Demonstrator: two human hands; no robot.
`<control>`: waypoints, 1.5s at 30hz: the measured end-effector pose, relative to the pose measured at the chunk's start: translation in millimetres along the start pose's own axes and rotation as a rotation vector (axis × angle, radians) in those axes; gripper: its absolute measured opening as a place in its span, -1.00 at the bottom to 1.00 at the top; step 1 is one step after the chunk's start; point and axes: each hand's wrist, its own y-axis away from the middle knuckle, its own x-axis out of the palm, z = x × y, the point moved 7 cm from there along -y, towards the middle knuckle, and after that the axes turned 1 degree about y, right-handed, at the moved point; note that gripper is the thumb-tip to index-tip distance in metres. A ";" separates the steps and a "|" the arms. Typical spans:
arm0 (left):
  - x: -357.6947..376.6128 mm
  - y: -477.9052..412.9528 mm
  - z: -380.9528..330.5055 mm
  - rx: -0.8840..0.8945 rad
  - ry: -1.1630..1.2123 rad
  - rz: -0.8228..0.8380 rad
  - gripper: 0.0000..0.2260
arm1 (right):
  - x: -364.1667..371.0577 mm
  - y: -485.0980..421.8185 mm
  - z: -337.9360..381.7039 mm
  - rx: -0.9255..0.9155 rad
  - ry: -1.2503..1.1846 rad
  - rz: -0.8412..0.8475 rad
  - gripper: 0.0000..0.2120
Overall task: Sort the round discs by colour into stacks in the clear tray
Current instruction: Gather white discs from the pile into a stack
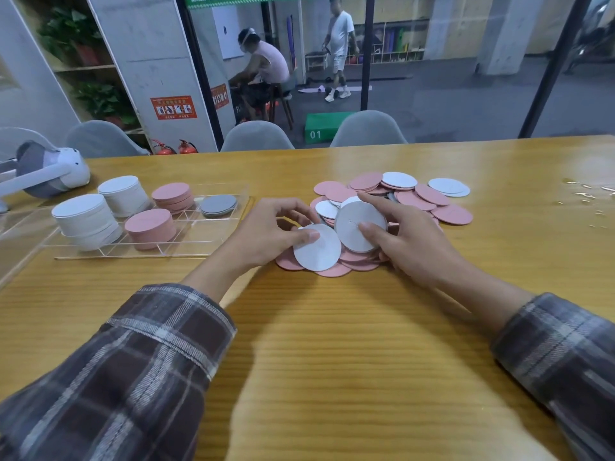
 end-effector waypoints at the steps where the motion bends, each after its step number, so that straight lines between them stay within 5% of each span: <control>1: 0.1 1.1 -3.7 0.017 0.035 0.003 -0.87 | 0.2 -1.0 -1.8 0.009 -0.014 0.010 -0.52; 11: -1.2 -1.8 -6.5 0.072 0.185 0.019 -0.88 | -1.1 -7.3 -10.6 0.014 -0.033 0.026 -0.51; 23: 12.8 -0.2 -8.2 0.145 0.187 -0.198 -0.88 | 13.6 0.0 5.9 -0.019 -0.172 0.141 -0.45; 29: 14.0 -0.5 -13.9 0.152 0.150 -0.186 -0.92 | 9.9 2.3 12.6 -0.063 -0.070 0.098 -0.48; 32: 0.4 -1.8 -3.3 0.110 -0.047 -0.268 -0.98 | 3.9 2.2 11.3 -0.058 -0.016 0.059 -0.49; 37: 3.0 -5.2 31.1 -0.107 -0.403 -0.091 -0.75 | -3.2 1.2 6.2 0.000 0.022 0.003 -0.49; 45: -1.8 -4.5 23.9 -0.109 -0.227 -0.089 -0.74 | -8.5 0.1 0.8 0.030 0.052 -0.058 -0.50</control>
